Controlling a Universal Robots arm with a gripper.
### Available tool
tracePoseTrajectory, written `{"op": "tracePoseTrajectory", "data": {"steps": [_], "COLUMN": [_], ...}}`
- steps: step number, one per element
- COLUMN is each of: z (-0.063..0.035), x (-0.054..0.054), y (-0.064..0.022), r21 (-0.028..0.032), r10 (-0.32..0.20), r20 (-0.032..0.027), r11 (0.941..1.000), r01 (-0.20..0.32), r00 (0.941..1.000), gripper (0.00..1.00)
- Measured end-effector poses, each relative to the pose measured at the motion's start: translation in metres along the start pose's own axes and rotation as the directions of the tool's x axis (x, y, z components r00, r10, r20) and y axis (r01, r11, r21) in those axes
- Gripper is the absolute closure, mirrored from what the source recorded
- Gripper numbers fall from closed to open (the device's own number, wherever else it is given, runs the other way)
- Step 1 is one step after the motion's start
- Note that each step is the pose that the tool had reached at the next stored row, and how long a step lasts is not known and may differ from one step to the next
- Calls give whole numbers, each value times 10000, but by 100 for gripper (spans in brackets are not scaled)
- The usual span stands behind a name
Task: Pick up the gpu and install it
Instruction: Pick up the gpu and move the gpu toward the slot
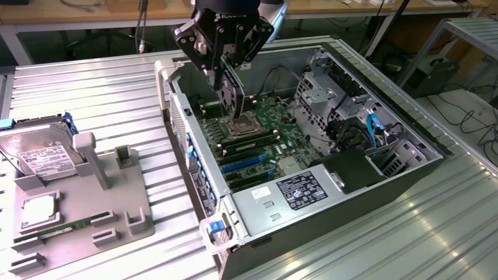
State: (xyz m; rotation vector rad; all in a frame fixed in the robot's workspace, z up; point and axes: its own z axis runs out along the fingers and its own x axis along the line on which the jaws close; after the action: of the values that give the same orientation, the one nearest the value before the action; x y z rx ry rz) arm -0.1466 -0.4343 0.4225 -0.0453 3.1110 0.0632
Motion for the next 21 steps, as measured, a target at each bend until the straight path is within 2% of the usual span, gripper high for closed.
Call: {"op": "tracePoseTrajectory", "data": {"steps": [10, 21], "z": [18, 50], "x": [-120, -302], "y": [6, 24], "r21": [0, 0], "r10": [0, 0], "r20": [1, 1], "r11": [10000, 10000], "r01": [0, 0], "r00": [10000, 10000], "gripper": [72, 72]}}
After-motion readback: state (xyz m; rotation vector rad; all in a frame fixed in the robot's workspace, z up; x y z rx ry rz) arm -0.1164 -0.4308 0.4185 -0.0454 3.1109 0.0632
